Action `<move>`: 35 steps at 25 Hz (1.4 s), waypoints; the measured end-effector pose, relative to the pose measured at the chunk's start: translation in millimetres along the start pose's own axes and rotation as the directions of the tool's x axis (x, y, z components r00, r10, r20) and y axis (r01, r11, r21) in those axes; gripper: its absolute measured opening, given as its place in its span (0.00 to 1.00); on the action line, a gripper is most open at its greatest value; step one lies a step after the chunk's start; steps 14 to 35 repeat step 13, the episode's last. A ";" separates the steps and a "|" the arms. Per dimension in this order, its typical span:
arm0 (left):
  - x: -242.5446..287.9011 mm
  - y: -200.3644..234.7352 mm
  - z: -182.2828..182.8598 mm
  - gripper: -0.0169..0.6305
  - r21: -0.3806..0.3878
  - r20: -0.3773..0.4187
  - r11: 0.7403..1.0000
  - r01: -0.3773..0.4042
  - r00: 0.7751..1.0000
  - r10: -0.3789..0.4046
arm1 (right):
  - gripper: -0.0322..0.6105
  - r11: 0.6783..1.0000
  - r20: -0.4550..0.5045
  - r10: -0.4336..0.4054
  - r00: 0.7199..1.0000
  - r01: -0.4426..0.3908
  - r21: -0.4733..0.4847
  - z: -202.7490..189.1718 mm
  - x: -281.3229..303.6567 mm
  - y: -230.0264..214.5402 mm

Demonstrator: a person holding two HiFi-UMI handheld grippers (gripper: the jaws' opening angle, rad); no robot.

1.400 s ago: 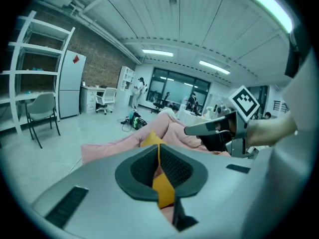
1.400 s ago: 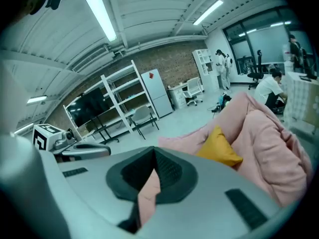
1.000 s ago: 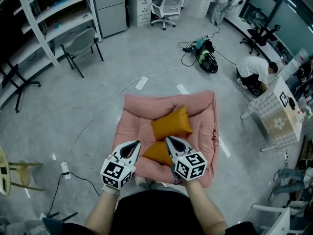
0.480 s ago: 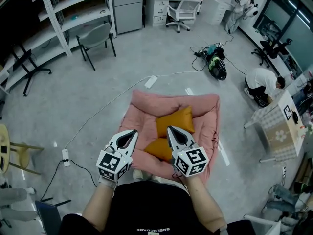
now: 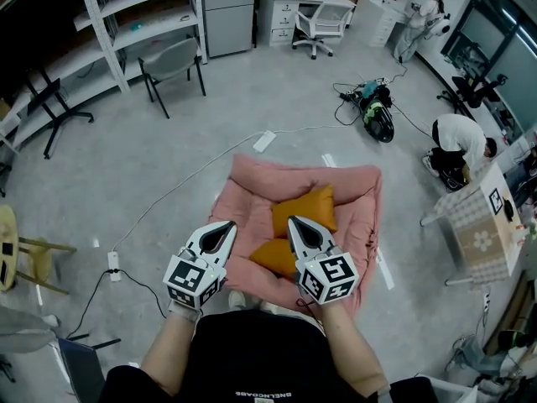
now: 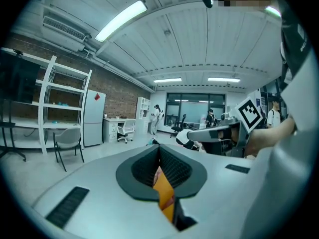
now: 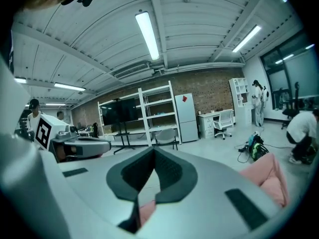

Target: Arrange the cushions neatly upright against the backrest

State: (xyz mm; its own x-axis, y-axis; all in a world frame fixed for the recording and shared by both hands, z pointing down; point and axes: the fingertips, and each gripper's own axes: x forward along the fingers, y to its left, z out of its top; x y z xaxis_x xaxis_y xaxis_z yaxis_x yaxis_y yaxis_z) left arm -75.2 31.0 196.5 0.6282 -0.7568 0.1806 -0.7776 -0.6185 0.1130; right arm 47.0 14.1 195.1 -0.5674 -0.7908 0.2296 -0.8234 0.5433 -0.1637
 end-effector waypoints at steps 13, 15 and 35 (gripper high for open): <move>11.9 10.9 4.8 0.05 -0.034 -0.005 0.999 0.009 1.000 -0.010 | 0.06 1.000 0.006 0.014 1.000 -0.014 -0.002 8.0 13.8 -9.7; 11.9 10.9 4.8 0.05 -0.034 -0.005 0.999 0.009 1.000 -0.010 | 0.06 1.000 0.006 0.014 1.000 -0.014 -0.002 8.0 13.8 -9.7; 11.9 10.9 4.8 0.05 -0.034 -0.005 0.999 0.009 1.000 -0.010 | 0.06 1.000 0.006 0.014 1.000 -0.014 -0.002 8.0 13.8 -9.7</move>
